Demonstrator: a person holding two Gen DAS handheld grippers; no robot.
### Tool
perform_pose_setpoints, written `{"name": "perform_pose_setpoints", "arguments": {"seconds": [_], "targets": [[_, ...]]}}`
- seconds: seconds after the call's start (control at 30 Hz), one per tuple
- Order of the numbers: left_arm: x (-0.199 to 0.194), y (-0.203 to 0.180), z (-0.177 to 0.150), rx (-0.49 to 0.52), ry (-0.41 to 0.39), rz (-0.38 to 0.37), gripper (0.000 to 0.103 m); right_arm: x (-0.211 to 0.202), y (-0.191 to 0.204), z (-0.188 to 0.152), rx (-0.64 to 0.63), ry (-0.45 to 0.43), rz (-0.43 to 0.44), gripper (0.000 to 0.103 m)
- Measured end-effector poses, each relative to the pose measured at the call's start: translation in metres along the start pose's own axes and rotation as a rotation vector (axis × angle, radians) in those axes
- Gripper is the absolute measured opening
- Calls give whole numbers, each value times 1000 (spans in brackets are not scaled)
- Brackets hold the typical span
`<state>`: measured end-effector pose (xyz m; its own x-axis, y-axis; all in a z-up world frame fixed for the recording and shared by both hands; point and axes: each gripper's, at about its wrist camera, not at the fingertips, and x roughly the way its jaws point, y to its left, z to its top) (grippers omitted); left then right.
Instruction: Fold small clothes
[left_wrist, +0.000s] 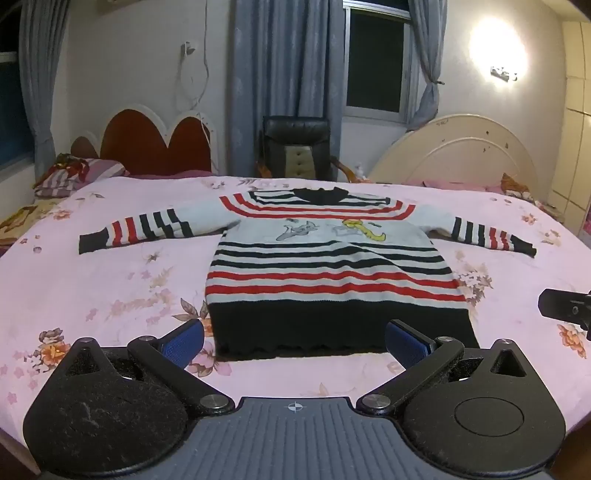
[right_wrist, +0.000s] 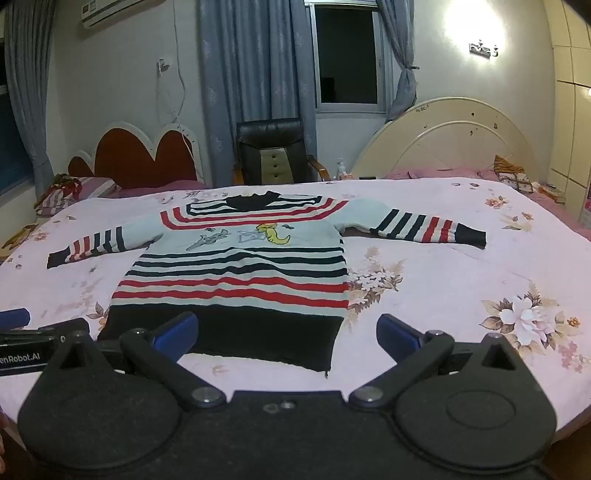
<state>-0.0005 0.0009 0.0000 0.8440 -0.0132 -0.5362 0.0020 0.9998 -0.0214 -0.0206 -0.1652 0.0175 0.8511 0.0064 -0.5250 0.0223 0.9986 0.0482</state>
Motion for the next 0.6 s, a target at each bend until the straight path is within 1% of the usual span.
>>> {"name": "perform_pose_setpoints", "arguments": {"seconds": [0.3,0.33,0.53,0.6], "targets": [[-4,-1,-5,14,0,-4,103,-4,2,-2,-6,-16,4,102],[-5,-1,-5,15,-2,-5,103,-8,5,-10,-11,-20,-1,102],[-5,-3,-2,28,4,-7,103,-12,6,-7,-10,-17,-12,102],[-5,-4,-2,30,3,-7,103,-5,5,-4,-7,-11,-13,102]]}}
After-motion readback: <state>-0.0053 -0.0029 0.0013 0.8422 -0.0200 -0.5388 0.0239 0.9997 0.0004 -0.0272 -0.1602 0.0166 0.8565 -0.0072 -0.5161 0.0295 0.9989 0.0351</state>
